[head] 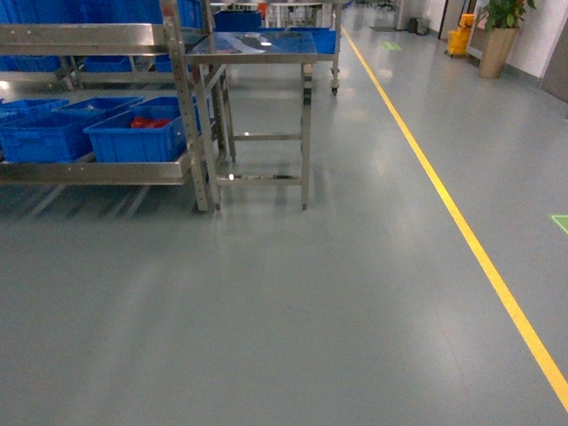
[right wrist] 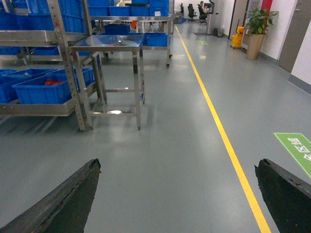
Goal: Pick blue part to blue bin on bottom shelf
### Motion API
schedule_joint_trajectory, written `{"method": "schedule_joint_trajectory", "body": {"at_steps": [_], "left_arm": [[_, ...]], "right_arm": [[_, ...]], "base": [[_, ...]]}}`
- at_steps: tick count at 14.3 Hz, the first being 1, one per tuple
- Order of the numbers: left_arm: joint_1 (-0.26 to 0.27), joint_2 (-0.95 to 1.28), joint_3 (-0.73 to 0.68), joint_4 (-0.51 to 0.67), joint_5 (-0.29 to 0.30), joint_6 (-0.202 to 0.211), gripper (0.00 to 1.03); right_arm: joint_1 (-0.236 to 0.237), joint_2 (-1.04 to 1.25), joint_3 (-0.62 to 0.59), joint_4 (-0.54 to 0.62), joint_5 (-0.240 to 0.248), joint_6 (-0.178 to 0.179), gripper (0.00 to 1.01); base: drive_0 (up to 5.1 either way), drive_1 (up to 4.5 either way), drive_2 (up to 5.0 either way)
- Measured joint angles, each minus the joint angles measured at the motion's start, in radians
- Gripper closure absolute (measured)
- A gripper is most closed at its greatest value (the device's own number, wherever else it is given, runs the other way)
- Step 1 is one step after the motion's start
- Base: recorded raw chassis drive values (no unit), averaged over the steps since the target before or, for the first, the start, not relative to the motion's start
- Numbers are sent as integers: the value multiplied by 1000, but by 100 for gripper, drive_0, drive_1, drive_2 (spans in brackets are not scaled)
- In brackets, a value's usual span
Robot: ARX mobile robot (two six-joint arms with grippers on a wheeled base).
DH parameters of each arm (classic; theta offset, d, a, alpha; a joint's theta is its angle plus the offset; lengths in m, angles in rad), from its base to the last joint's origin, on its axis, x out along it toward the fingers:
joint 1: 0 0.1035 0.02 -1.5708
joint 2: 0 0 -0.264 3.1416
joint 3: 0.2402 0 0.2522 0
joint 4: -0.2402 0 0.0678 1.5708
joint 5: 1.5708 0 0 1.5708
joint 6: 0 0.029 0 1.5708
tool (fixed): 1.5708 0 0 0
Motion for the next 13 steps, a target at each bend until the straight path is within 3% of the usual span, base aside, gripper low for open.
{"method": "schedule_joint_trajectory", "body": {"at_steps": [13], "left_arm": [[0, 2, 0, 0, 1, 0, 60]], "right_arm": [[0, 0, 0, -1, 0, 0, 3]], "base": [[-6, 400, -412]]}}
